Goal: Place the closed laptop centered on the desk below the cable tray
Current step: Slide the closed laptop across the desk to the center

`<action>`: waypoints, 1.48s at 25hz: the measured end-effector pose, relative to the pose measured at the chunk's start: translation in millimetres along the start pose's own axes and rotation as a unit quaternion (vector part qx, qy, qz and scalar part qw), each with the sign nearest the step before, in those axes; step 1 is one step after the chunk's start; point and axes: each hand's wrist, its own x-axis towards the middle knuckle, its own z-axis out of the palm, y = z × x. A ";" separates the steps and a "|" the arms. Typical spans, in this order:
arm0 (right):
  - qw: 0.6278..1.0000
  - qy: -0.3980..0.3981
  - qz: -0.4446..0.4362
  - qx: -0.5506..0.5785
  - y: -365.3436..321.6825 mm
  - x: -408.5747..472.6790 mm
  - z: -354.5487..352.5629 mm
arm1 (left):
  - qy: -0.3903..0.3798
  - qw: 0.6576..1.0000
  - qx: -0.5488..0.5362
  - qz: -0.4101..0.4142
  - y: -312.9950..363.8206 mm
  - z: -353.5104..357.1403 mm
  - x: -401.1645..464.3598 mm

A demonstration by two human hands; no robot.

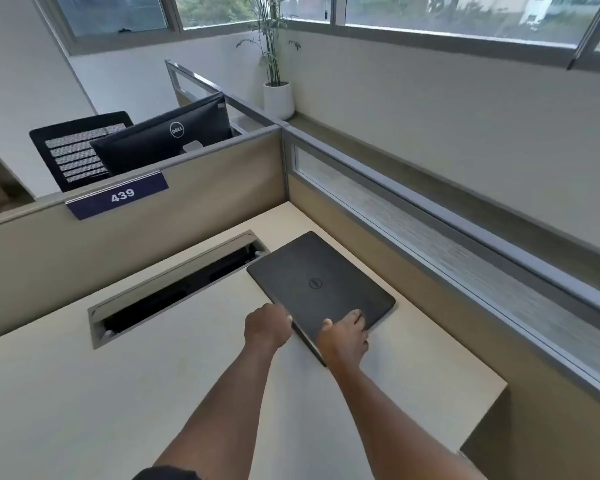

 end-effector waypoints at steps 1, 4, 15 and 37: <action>0.999 0.015 0.030 0.015 -0.6 3.8 0.1 | -0.006 1.000 0.006 0.000 0.5 -2.4 4.0; 0.992 0.031 0.103 0.066 0.2 17.6 1.9 | -0.001 1.000 0.004 0.003 -1.7 -2.3 22.3; 0.955 0.085 0.248 0.137 -3.5 67.7 32.5 | -0.023 0.999 -0.041 0.016 -25.6 -1.4 116.6; 0.898 0.143 0.382 0.162 -16.4 105.7 39.3 | -0.047 0.978 -0.151 -0.136 -34.9 -0.9 194.4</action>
